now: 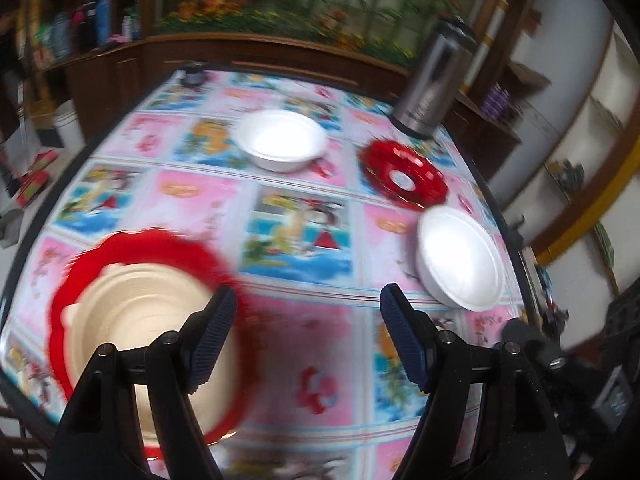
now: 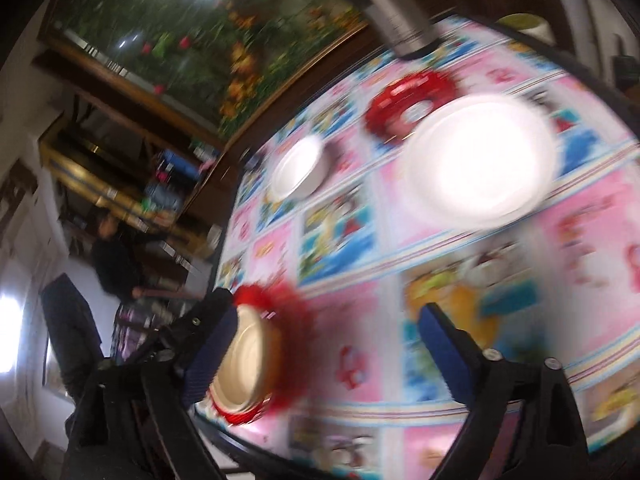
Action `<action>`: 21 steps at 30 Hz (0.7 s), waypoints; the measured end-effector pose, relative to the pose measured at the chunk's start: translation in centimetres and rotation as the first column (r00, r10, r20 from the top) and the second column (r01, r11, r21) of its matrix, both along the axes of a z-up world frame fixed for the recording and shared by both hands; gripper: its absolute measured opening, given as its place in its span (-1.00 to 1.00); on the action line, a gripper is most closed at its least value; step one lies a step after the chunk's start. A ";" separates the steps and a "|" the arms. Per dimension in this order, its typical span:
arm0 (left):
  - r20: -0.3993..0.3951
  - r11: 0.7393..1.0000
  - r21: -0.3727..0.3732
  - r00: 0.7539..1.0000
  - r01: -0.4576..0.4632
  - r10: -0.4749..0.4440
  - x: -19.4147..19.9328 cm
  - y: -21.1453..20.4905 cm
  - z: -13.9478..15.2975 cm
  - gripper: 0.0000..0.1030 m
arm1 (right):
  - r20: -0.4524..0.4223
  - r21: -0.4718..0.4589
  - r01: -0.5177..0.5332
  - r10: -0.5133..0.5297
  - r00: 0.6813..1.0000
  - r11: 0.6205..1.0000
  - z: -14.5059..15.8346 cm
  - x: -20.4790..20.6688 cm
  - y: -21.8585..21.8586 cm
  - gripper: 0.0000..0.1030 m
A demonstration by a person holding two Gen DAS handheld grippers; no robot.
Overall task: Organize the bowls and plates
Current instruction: 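Move both tools to the white plate stack beside the red glass dish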
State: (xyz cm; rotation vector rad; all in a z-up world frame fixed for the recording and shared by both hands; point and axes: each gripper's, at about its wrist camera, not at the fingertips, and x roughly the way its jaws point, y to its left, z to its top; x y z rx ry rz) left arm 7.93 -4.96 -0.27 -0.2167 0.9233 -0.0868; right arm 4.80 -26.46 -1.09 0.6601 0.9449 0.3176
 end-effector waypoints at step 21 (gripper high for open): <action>-0.138 0.989 0.081 0.985 0.120 -0.108 8.2 -11.8 -5.1 0.43 | -0.109 -0.052 0.199 -0.204 0.973 0.979 -3.7 6.5 -12.9 0.92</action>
